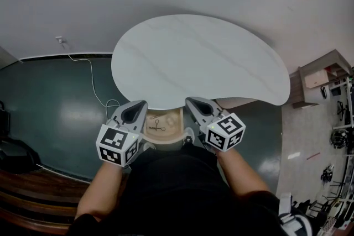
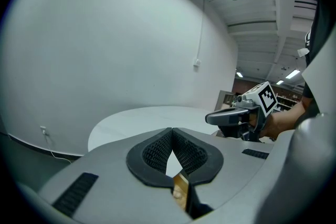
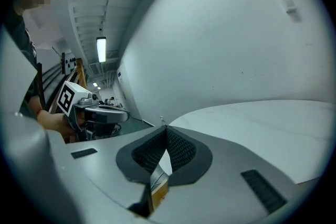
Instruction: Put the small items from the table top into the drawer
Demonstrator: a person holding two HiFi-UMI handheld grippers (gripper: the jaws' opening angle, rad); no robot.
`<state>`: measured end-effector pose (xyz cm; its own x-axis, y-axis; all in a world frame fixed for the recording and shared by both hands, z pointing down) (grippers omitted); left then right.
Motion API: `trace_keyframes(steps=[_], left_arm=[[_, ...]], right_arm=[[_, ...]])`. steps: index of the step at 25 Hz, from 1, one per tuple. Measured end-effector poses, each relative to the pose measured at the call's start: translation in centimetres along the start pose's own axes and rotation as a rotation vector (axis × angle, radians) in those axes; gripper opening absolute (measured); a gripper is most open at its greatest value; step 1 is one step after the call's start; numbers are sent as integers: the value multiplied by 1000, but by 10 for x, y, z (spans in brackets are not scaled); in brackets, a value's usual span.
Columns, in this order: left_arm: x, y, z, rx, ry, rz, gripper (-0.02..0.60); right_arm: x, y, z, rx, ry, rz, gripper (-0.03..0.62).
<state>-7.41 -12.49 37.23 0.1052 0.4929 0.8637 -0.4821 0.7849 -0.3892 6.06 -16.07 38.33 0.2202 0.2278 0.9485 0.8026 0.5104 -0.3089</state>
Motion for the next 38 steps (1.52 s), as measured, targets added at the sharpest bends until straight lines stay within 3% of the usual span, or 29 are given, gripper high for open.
trace_keyframes(steps=[38], left_arm=[[-4, 3, 2, -14, -2, -10, 15]], right_arm=[[-2, 1, 1, -8, 13, -2, 8]])
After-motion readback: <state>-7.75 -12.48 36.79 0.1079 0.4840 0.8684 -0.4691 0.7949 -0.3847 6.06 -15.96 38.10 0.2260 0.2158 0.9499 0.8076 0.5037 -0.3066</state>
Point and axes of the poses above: the fingertips, and each gripper's own axes: y backward along the fingers, z to its left, x out of its underside, the point moved 1 cm from there along y, backward along the fingers, and after that the axes turned 11 degrees about y, right-handed, at the moved point
